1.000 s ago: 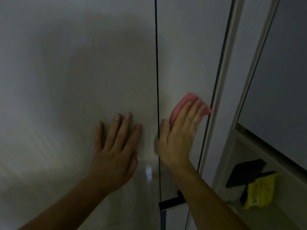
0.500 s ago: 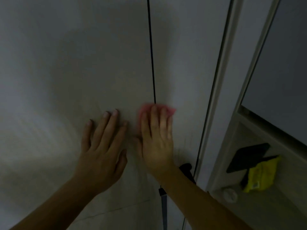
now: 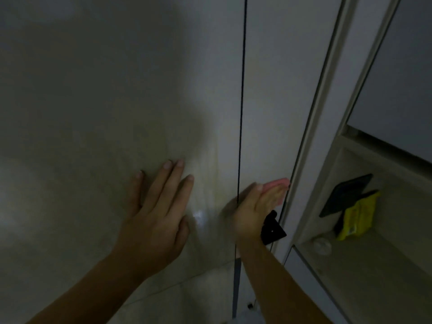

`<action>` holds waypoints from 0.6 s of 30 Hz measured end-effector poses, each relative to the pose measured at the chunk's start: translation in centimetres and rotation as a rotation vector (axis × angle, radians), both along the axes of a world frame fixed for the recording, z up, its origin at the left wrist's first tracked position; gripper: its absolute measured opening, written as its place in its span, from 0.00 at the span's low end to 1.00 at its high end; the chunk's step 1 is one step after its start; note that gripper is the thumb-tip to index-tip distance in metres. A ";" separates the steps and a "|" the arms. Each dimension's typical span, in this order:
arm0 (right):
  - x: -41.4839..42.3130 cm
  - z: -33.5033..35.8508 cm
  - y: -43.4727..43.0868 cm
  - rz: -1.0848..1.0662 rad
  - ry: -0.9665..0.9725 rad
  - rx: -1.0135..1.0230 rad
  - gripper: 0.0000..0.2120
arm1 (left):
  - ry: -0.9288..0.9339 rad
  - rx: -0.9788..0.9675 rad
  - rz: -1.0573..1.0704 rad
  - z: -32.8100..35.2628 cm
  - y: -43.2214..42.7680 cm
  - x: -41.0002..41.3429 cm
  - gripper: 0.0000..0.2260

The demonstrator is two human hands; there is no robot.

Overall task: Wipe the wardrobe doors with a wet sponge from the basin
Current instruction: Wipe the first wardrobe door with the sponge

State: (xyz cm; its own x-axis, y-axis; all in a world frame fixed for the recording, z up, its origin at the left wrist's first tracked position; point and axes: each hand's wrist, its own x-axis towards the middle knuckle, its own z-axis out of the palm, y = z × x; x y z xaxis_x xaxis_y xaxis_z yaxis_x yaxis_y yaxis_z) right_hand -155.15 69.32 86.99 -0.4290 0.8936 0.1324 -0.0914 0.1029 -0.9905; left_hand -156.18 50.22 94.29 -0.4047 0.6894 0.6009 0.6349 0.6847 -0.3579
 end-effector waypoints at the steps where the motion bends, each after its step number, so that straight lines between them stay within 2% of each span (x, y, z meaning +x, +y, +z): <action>1: -0.3 0.9 0.6 -0.001 0.007 -0.012 0.38 | -0.004 0.005 -0.003 0.1 -0.3 0.0 0.30; 3: -0.5 1.9 0.8 -0.004 0.033 0.142 0.32 | -0.014 0.021 -0.005 0.3 -0.9 0.1 0.29; 5: -0.5 1.0 -0.8 0.001 0.003 0.369 0.33 | -0.021 0.025 -0.014 0.4 -1.9 0.1 0.29; 8: 0.3 -0.9 -3.5 0.074 -0.094 0.449 0.36 | -0.009 0.025 -0.019 0.5 -3.9 0.0 0.29; 10: 0.2 1.5 -3.9 0.104 -0.048 0.504 0.36 | 0.013 0.068 -0.005 0.8 -5.3 -0.3 0.29; 14: -2.1 8.9 -5.0 0.032 0.095 0.867 0.34 | 0.038 0.187 0.023 2.0 -6.9 -1.0 0.31; 16: -2.5 8.3 -6.5 0.025 0.071 1.056 0.34 | 0.030 0.204 0.035 2.5 -7.3 -1.1 0.32; 18: -1.8 4.8 -7.7 0.085 -0.047 1.264 0.35 | 0.023 0.194 0.036 2.6 -7.8 -1.0 0.32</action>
